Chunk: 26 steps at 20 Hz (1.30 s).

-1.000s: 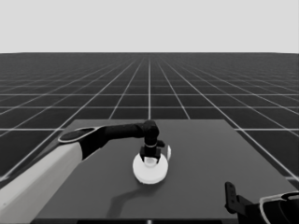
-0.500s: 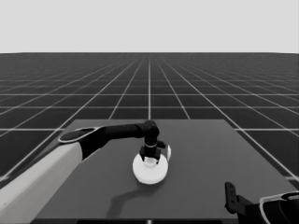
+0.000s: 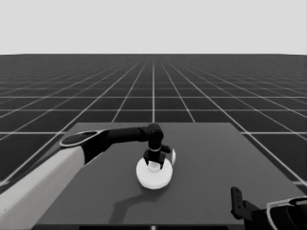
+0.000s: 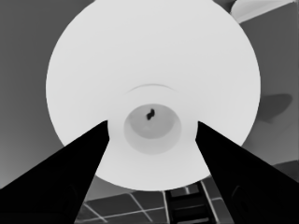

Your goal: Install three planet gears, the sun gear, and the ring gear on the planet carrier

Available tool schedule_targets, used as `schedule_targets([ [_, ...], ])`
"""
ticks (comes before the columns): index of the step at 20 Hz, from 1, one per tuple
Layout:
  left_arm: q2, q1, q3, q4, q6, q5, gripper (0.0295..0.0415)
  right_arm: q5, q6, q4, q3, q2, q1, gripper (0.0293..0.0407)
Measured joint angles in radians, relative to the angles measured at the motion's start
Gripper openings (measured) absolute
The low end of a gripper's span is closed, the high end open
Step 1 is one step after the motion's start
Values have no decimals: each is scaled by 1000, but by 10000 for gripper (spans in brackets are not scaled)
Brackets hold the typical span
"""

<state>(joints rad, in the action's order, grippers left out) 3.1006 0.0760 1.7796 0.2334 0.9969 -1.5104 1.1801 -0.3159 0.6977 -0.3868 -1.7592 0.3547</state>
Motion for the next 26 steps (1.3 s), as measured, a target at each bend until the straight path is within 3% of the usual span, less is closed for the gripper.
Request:
schedule_targets([
  [21, 0, 1, 0, 0, -183, 0, 348, 0, 0, 0, 0, 0, 0, 385],
  [22, 0, 1, 0, 0, -189, 0, 373, 0, 0, 0, 0, 0, 0, 385],
  [23, 0, 1, 0, 0, -192, 0, 381, 0, 0, 0, 0, 0, 0, 385],
  [26, 0, 1, 0, 0, -195, 0, 384, 0, 0, 0, 0, 0, 0, 385],
])
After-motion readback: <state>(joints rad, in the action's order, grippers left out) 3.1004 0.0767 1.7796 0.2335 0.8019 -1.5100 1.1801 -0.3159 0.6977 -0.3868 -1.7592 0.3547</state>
